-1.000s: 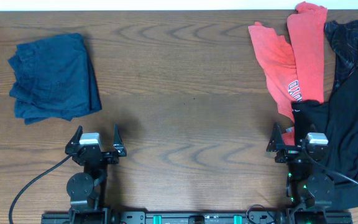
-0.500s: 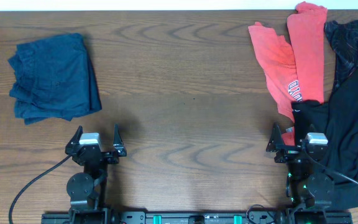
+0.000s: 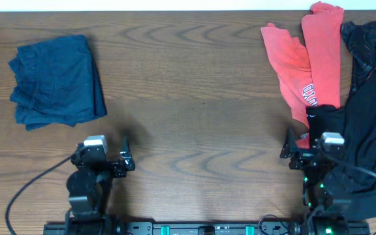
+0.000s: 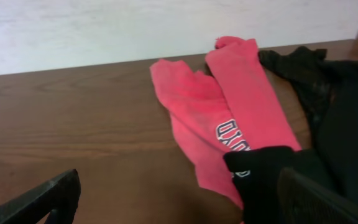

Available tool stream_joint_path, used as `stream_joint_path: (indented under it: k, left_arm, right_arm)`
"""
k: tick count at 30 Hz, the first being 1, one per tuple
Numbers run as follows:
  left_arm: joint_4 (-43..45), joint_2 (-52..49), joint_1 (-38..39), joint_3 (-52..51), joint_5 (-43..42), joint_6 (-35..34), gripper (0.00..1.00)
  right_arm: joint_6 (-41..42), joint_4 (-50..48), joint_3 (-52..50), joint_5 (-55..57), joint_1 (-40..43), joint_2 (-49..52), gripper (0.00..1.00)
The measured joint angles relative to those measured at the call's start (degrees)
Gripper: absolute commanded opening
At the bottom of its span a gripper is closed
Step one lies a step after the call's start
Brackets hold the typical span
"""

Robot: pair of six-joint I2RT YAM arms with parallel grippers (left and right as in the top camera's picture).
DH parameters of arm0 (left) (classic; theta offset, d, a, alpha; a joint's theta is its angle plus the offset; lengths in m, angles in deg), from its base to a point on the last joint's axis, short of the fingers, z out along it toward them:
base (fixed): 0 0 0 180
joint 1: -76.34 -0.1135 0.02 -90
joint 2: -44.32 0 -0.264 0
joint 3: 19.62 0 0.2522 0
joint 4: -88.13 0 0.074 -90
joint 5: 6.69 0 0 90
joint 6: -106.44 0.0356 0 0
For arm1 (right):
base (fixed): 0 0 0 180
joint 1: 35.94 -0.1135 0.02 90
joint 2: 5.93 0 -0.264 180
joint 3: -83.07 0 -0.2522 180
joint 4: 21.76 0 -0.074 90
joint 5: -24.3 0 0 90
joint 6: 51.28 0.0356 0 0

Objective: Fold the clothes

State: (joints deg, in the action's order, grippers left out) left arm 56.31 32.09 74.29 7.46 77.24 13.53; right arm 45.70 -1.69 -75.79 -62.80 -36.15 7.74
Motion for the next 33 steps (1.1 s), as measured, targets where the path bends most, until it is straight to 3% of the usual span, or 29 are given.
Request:
stream_joint_path:
  k: [6,15,19,20,21,23,24,29,33]
  left_arm:
    - [-5.38,-13.03,0.02,13.51,-0.02,-0.09,0.98]
    - [-23.26,-36.30,0.02,31.19,-0.22,-0.11,0.98]
    - [-27.89,-44.11,0.02,37.92,-0.44,-0.28,0.98]
    - [-28.35,-45.03,0.02,38.77,-0.46,-0.28,0.98]
    - [-28.63,-45.94,0.02,39.54,-0.50,-0.31,0.98]
    - [-28.76,-47.04,0.02,40.19,-0.63,-0.31,0.98]
    - [-28.89,-47.30,0.02,40.22,-0.66,-0.31,0.98]
    - [-29.29,-47.56,0.02,40.22,-0.68,-0.31,0.98]
    - [-29.29,-47.56,0.02,40.22,-0.70,-0.31,0.98]
  right_arm:
    - [-0.11,1.62,10.29,1.03,0.00,15.65,0.99]
    - [-5.90,13.18,32.59,-0.61,0.00,47.65,0.99]
    - [-7.52,12.92,40.50,-1.14,0.00,58.66,0.99]
    - [-7.69,12.22,41.35,-1.22,0.00,60.35,0.96]
    - [-8.09,11.04,41.81,-1.22,0.00,61.75,0.77]
    - [-9.18,9.01,42.18,-1.22,0.00,64.26,0.54]
    - [-9.64,8.46,42.27,-1.18,0.00,65.40,0.52]
    - [-10.71,7.28,42.38,-0.39,0.00,72.94,0.57]
    - [-11.17,3.63,42.40,3.39,0.00,79.58,0.68]
